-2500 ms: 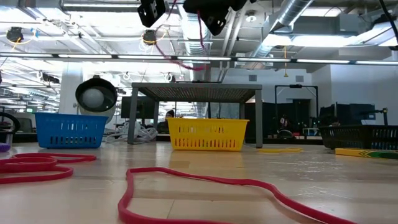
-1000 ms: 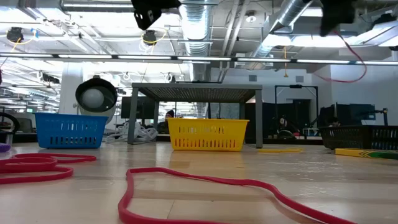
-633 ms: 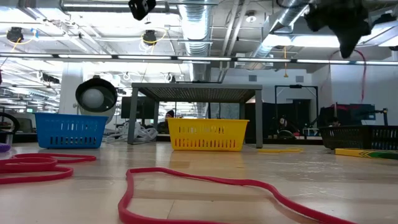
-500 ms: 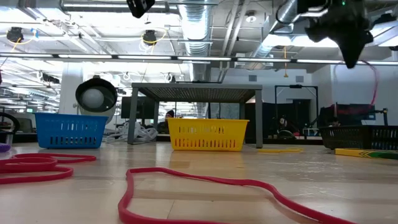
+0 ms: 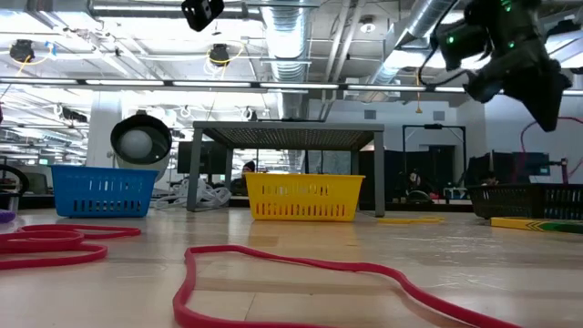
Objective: Pick & Place Office Desk Supplies
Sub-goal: Put the red rubber band into the black bin, then put the yellow rubber band into the black bin
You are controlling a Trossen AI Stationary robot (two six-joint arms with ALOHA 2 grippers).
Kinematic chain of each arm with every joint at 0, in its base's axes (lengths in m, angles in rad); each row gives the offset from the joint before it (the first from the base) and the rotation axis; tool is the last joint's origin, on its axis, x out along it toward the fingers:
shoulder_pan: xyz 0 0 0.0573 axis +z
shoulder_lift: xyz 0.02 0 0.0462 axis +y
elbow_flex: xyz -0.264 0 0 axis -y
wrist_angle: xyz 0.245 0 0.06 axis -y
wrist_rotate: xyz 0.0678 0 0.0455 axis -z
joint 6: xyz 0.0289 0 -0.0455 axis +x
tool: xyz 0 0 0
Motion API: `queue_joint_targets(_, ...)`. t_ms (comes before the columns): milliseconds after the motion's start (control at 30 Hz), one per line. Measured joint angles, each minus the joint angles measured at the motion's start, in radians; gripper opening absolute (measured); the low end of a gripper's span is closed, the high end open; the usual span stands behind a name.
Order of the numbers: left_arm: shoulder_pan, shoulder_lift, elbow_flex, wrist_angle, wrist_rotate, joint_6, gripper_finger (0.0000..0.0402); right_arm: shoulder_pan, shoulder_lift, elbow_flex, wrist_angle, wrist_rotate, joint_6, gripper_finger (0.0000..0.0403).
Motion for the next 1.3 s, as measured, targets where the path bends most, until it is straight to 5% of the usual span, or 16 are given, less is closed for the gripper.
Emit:
queue_joint_targets(400, 0.000, 0.000, 0.000, -0.001, -0.004, 0.000, 0.0102, -0.039, 0.122, -0.026, 0.105, -0.008, -0.146, 0.0015)
queue_joint_targets(700, 0.000, 0.000, 0.000, -0.010, -0.003, 0.023, 0.0102, -0.128, 0.217, -0.026, 0.097, -0.057, -0.216, 0.0153)
queue_joint_targets(867, 0.000, 0.000, 0.000, -0.011, -0.003, 0.025, 0.0102, -0.171, 0.239, -0.026, 0.112, 0.011, -0.219, 0.0216)
queue_joint_targets(1300, 0.004, 0.000, 0.000, -0.012, -0.003, 0.031, 0.0102, -0.178, 0.196, -0.025, 0.219, -0.028, -0.227, 0.0187)
